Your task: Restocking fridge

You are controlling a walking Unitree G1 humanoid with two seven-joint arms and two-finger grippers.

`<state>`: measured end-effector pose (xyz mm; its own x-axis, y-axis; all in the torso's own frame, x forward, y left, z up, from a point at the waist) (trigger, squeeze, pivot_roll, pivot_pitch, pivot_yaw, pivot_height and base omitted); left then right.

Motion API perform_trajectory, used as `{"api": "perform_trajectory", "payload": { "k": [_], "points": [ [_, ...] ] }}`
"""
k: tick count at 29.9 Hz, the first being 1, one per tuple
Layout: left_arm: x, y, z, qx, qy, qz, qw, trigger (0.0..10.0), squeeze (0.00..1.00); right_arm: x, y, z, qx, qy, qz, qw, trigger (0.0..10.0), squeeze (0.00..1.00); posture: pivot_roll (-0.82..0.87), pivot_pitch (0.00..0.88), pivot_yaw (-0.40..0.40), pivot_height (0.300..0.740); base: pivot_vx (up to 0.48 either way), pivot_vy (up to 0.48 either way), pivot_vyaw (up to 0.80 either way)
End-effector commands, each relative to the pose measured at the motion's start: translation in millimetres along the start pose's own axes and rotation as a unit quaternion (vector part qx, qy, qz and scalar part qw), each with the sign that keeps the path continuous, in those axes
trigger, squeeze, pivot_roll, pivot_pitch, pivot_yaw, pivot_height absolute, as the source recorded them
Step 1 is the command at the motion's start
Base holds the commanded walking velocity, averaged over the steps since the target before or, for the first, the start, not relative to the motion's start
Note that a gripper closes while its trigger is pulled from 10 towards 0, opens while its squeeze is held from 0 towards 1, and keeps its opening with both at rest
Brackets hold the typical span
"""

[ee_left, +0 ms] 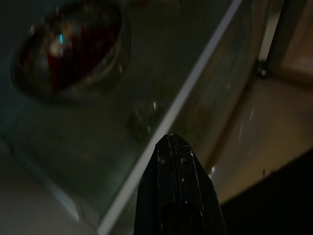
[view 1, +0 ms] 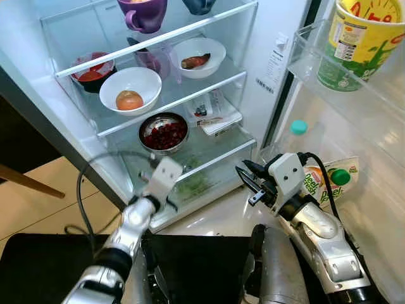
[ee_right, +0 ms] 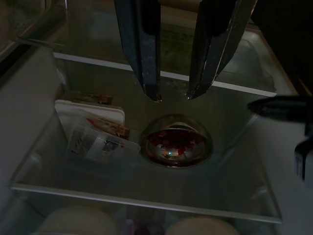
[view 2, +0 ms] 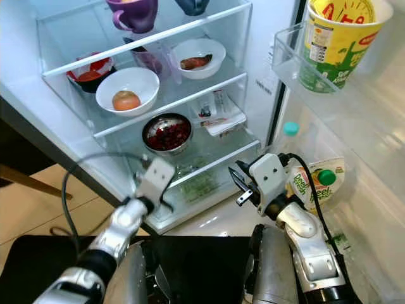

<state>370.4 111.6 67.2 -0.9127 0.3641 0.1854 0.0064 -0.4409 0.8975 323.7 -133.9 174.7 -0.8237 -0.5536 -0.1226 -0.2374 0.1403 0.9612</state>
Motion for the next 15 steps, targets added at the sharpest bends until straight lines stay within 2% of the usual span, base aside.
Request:
{"api": "perform_trajectory", "payload": {
  "k": [1, 4, 5, 7, 9, 13, 15],
  "points": [
    [8.4, -23, -9.6, 0.024, -0.004, 0.036, 0.999, 10.0, 0.0, 1.9, -3, 1.3, -0.005, 0.003, 0.0, 1.0, 10.0, 0.0, -0.08, 0.261, 0.11, 0.474, 0.0, 0.0, 0.0],
    [23.8, -52, -25.2, 0.05, -0.007, 0.072, 0.996, 10.0, 0.0, -0.6, -3, 1.7, -0.005, 0.006, -0.002, 1.0, 10.0, 0.0, -0.08, 0.253, 0.108, 0.474, 0.0, 0.0, 0.0],
    [23.8, -52, -25.2, 0.05, -0.007, 0.072, 0.996, 10.0, 0.0, -0.6, -3, 1.7, -0.005, 0.006, -0.002, 1.0, 10.0, 0.0, -0.08, 0.253, 0.108, 0.474, 0.0, 0.0, 0.0],
    [30.7, -61, -32.0, 0.076, 0.0, 0.082, 0.994, 10.0, 0.0, -3.0, -2, 2.5, -0.006, 0.008, -0.005, 1.0, 10.0, 0.0, -0.08, 0.247, 0.106, 0.474, 0.0, 0.0, 0.0],
    [32.5, -63, -33.9, 0.084, 0.003, 0.084, 0.993, 10.0, 0.0, -3.7, -2, 2.9, -0.006, 0.009, -0.006, 1.0, 10.0, 0.0, -0.08, 0.246, 0.105, 0.474, 0.0, 0.0, 0.0],
    [38.3, -64, -38.1, 0.145, 0.026, 0.07, 0.987, 10.0, 0.0, -8.2, -2, 6.1, -0.009, 0.017, -0.011, 1.0, 10.0, 0.0, -0.07, 0.231, 0.092, 0.474, 0.0, 0.0, 0.0],
    [39.0, -63, -38.2, 0.153, 0.033, 0.064, 0.986, 10.0, 0.0, -10.6, -1, 8.0, -0.011, 0.021, -0.014, 1.0, 10.0, 0.0, -0.07, 0.226, 0.085, 0.474, 0.0, 0.0, 0.0]
  ]
}}
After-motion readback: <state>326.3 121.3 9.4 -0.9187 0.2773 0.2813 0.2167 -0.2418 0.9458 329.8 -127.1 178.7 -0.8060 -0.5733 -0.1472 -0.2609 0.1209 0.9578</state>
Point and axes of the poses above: a point about 5 cm out from each wrist's last joint towards the gripper, its own x axis pointing back from the gripper into the wrist, its own y axis along the axis of the wrist's last joint, z = x × y, the point moved 4 cm from there along -x, pointing out of the wrist towards the gripper, and after that the axes turned 4 degrees about -x, right-handed, at the moved point
